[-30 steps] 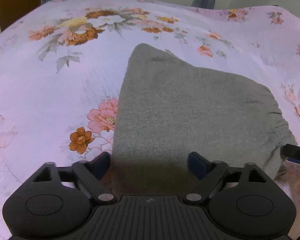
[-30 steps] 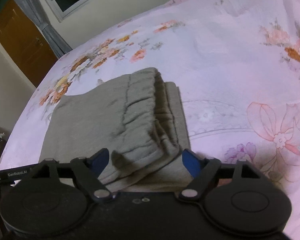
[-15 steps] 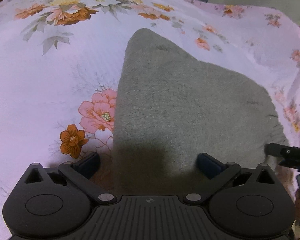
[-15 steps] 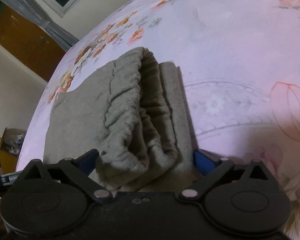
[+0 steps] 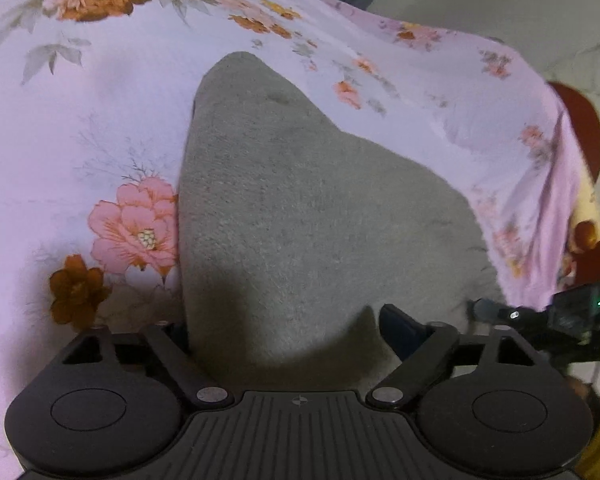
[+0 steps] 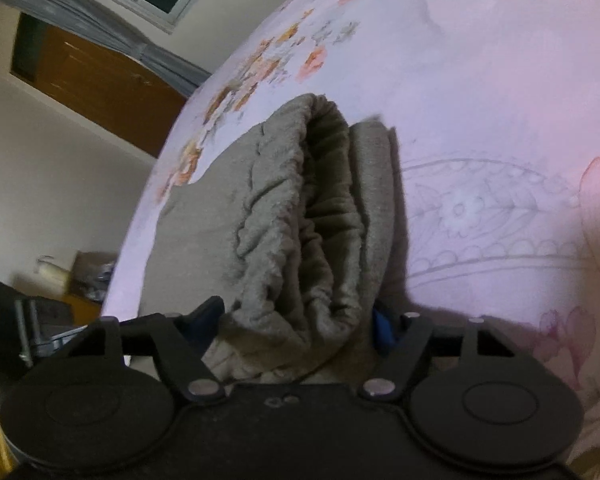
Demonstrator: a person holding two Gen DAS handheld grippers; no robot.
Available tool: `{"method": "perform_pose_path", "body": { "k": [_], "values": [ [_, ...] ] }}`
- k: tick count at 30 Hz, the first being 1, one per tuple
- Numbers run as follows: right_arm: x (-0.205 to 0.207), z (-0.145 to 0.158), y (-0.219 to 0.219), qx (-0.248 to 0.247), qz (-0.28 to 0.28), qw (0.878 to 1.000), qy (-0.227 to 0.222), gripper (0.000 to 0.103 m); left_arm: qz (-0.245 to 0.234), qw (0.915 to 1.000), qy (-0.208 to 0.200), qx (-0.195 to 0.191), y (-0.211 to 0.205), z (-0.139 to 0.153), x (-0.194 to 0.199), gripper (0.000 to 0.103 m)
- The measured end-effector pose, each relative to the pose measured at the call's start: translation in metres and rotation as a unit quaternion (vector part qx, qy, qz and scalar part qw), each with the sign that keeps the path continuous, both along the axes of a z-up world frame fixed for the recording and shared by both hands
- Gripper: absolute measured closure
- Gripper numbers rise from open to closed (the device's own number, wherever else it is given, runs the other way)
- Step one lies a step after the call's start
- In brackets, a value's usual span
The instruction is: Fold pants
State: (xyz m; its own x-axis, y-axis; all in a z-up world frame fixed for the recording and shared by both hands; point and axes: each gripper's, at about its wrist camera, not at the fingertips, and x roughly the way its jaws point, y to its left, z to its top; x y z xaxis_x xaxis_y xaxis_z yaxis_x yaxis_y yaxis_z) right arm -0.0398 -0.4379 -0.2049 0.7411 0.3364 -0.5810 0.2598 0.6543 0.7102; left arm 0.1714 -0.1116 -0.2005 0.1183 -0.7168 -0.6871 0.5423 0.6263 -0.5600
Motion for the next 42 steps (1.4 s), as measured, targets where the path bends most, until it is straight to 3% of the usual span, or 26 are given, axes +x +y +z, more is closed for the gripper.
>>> {"method": "perform_pose_path", "body": {
  "k": [2, 6, 11, 13, 16, 22, 30, 36, 42],
  "values": [
    [0.005, -0.007, -0.003, 0.013, 0.004, 1.000, -0.008, 0.029, 0.004, 1.0000, 0.005, -0.004, -0.004, -0.003, 0.003, 0.030],
    [0.023, -0.011, 0.003, 0.003, -0.006, 1.000, -0.015, 0.034, 0.019, 0.9998, -0.006, 0.003, -0.022, -0.005, 0.001, 0.032],
    [0.023, 0.002, 0.020, -0.027, -0.031, 0.999, -0.011, 0.049, 0.039, 0.9984, -0.035, 0.021, -0.025, 0.007, -0.007, 0.056],
    [0.016, 0.014, 0.025, -0.015, -0.038, 0.999, -0.035, 0.051, 0.043, 0.9982, -0.037, 0.016, -0.020, 0.013, -0.007, 0.066],
    [0.015, 0.033, 0.031, -0.006, -0.036, 0.997, -0.063, 0.052, 0.039, 0.9973, -0.061, 0.009, -0.016, 0.028, -0.010, 0.074],
    [0.033, 0.085, 0.046, -0.007, -0.009, 0.993, -0.120, 0.052, 0.043, 0.9935, -0.102, -0.027, -0.009, 0.079, -0.008, 0.074],
    [0.086, 0.134, 0.046, -0.021, 0.005, 0.985, -0.173, 0.052, 0.063, 0.9835, -0.165, -0.039, -0.006, 0.141, 0.030, 0.074],
    [0.125, 0.137, 0.038, -0.018, 0.012, 0.983, -0.183, 0.052, 0.077, 0.9784, -0.191, -0.022, -0.015, 0.155, 0.066, 0.074],
    [0.147, 0.120, 0.031, -0.016, 0.007, 0.986, -0.164, 0.052, 0.084, 0.9779, -0.192, 0.006, -0.035, 0.136, 0.095, 0.074]
  ]
}}
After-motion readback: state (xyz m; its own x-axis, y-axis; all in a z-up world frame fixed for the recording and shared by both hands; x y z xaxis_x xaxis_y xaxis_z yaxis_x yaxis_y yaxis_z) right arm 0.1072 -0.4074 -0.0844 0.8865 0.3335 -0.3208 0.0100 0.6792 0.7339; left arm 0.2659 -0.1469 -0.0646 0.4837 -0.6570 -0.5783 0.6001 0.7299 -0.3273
